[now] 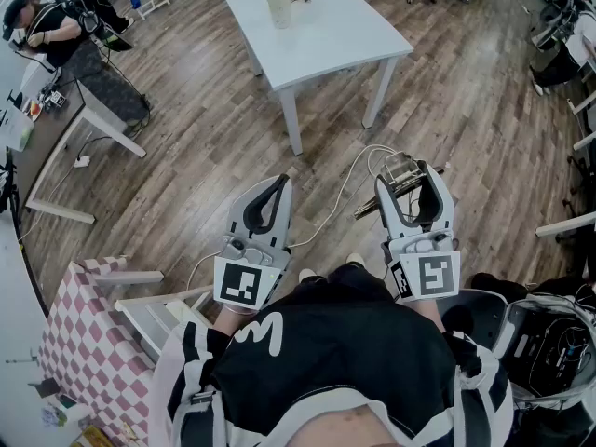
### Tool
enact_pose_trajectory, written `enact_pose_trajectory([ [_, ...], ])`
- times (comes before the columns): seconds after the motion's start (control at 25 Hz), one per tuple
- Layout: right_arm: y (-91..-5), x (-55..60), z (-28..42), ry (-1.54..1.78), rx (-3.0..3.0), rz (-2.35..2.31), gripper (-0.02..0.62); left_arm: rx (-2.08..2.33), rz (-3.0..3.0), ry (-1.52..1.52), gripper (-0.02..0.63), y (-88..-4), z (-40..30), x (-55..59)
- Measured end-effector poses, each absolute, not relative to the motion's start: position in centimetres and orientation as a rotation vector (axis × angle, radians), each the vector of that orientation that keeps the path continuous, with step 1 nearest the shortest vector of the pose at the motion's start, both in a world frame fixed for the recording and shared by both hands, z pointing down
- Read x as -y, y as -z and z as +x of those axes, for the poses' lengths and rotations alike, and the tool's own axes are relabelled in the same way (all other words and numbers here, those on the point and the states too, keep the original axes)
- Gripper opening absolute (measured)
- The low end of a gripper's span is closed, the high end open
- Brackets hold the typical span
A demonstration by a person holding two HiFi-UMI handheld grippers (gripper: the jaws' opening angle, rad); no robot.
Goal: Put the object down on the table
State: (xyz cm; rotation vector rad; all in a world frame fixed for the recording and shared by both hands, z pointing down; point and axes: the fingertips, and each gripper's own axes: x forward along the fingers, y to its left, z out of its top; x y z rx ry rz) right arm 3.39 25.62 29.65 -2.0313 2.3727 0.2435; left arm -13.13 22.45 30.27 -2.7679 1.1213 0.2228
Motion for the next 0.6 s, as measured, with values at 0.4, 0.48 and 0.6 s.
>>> enact_pose_trajectory([
  [0.4,-29.9,-25.1,1.7,-0.231,-2.386,-2.007,0.290,-1.114,-2.764,-0.145,0.005,-31.4,-14.8,-22.1],
  [0.48,-30.0,-25.1,1.5,-0.229,-2.384,-2.007,0.290,-1.111,-2.762,-0.149,0.005,-31.4,-15.0,-22.2],
  [0.6,-30.1,-25.0,1.2,-0.231,-2.382,-2.009,0.289,-1.122,-2.778,-0.159,0.005,-31.7,-15.3,-21.9],
])
